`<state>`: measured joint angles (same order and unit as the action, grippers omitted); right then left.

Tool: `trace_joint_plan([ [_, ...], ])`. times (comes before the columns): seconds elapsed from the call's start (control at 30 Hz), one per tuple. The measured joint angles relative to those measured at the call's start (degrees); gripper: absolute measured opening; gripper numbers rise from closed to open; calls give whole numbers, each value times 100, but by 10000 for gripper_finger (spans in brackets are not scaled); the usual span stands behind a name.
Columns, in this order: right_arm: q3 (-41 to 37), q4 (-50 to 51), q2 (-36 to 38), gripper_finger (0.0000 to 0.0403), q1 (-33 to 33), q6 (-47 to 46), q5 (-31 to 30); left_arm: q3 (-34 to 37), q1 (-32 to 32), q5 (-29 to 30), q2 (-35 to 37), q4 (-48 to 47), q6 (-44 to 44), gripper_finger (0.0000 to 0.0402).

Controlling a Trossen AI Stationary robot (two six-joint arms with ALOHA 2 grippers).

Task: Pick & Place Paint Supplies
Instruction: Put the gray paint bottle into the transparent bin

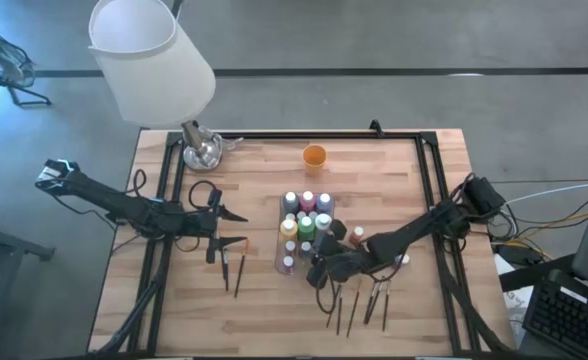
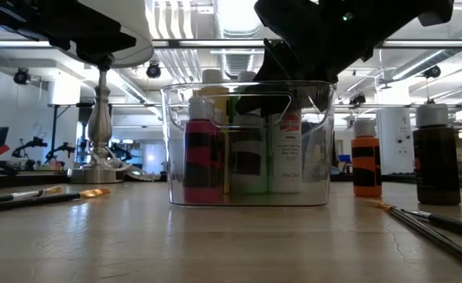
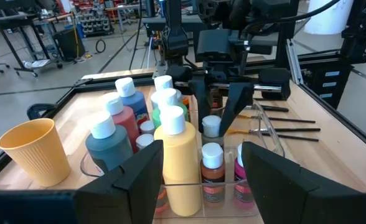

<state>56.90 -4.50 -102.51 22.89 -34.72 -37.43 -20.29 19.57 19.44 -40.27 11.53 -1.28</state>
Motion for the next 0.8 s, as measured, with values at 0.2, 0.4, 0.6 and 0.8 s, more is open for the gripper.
trace_joint_plan([
  [0.2,0,-2,-12,132,-96,-52,121,0,0,0,0,0,0,223],
  [0.4,0,-9,-12,119,-170,-82,322,0,0,0,0,1,-1,223],
  [0.6,0,-6,-12,125,-210,-74,350,0,1,0,0,0,0,223],
  [0.8,0,-1,-12,128,-229,-70,491,0,2,0,0,0,0,223],
])
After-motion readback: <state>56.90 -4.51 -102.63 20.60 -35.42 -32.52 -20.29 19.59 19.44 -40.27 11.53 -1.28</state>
